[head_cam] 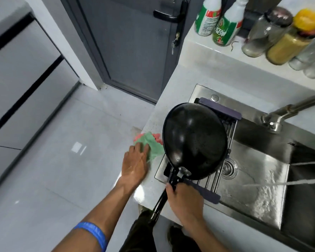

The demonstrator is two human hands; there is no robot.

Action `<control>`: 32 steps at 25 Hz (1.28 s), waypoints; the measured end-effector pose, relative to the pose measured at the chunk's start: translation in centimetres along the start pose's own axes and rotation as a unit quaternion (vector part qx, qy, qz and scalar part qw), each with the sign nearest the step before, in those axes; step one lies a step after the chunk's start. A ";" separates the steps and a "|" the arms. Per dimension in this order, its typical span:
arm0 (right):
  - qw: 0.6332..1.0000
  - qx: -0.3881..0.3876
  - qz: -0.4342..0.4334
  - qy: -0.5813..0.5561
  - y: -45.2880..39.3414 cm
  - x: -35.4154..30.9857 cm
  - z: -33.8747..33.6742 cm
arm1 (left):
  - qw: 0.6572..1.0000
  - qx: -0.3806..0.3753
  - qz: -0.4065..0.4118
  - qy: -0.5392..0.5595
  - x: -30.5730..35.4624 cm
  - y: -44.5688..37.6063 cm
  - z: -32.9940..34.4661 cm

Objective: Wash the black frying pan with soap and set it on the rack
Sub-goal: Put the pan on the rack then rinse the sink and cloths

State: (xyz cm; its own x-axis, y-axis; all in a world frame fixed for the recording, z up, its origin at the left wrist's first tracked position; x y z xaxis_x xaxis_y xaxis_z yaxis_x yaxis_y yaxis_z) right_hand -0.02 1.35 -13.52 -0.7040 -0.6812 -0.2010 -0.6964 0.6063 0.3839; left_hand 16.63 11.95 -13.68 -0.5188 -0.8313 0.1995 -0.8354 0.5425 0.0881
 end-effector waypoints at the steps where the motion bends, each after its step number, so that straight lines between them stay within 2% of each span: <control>1: 0.998 0.031 -0.045 -0.021 -0.8 -1.7 -1.2 | 1.000 -0.002 0.016 0.017 -0.2 0.0 0.4; 4: 0.961 0.163 -0.204 -0.090 -3.6 -7.3 -5.9 | 0.994 0.002 0.097 0.046 -0.3 -4.3 1.6; 6: 0.935 0.212 -0.273 -0.083 -6.9 -10.0 -7.9 | 0.988 0.005 0.144 0.063 0.3 -9.3 1.4; 7: 0.930 0.219 -0.290 -0.057 -8.8 -10.9 -8.7 | 0.987 0.016 0.147 0.063 0.7 -11.7 1.0; 9: 0.925 0.226 -0.305 0.014 -12.5 -12.5 -10.6 | 0.995 0.048 0.075 0.046 0.4 -15.1 -0.3; 10: 0.927 0.212 -0.309 0.035 -14.6 -13.2 -11.4 | 0.998 0.054 0.028 0.032 0.0 -15.9 -0.8; 11: 0.936 0.165 -0.309 0.039 -16.7 -13.5 -11.3 | 0.998 0.049 0.001 0.031 -0.1 -16.4 -1.0; 14: 0.956 -0.063 -0.286 -0.004 -23.1 -13.9 -9.4 | 0.996 0.031 0.031 0.074 1.0 -19.5 -0.7; 15: 0.955 -0.114 -0.271 -0.033 -24.6 -14.0 -9.0 | 0.996 0.033 0.048 0.062 1.2 -21.0 -0.9; 17: 0.954 -0.151 -0.246 -0.074 -27.7 -13.8 -9.1 | 0.997 0.057 0.044 0.020 1.5 -23.9 -1.3; 18: 0.958 -0.148 -0.239 -0.054 -29.3 -13.2 -9.3 | 0.997 0.074 0.031 0.016 1.9 -24.6 -1.6; 20: 0.972 -0.075 -0.217 0.051 -32.3 -10.7 -10.5 | 0.993 0.079 0.059 0.073 4.1 -24.8 -1.6; 22: 0.974 0.013 -0.175 0.141 -34.0 -8.5 -12.3 | 0.986 0.034 0.109 0.119 6.2 -24.3 -0.5; 24: 0.973 0.069 -0.183 0.126 -34.8 -7.2 -13.8 | 0.987 -0.054 0.124 0.089 7.9 -24.5 1.4; 25: 0.973 0.070 -0.203 0.088 -35.2 -6.9 -14.0 | 0.986 -0.092 0.122 0.066 8.4 -25.1 1.9; 28: 0.975 -0.026 -0.223 0.010 -37.0 -6.2 -12.8 | 0.985 -0.138 0.100 0.033 9.7 -27.5 2.1; 32: 0.986 -0.048 -0.151 -0.050 -38.4 -3.2 -11.5 | 0.960 -0.277 0.043 0.024 13.3 -27.1 3.4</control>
State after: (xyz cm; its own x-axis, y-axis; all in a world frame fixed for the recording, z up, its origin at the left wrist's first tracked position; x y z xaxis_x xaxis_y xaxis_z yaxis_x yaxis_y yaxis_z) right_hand 30.60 -24.46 -17.27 -0.4796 -0.7779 -0.4059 -0.8637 0.3369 0.3748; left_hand 31.78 -14.20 -16.69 -0.5616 -0.7812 0.2727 -0.5584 0.6010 0.5719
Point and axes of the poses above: each hand's wrist, its own y-axis away from the middle knuckle, its own z-axis out of the palm, x = y × z, the point moved 8 cm from there along -y, towards the middle knuckle, and after that the axes turned 10 degrees about x, right-handed, at the moved point
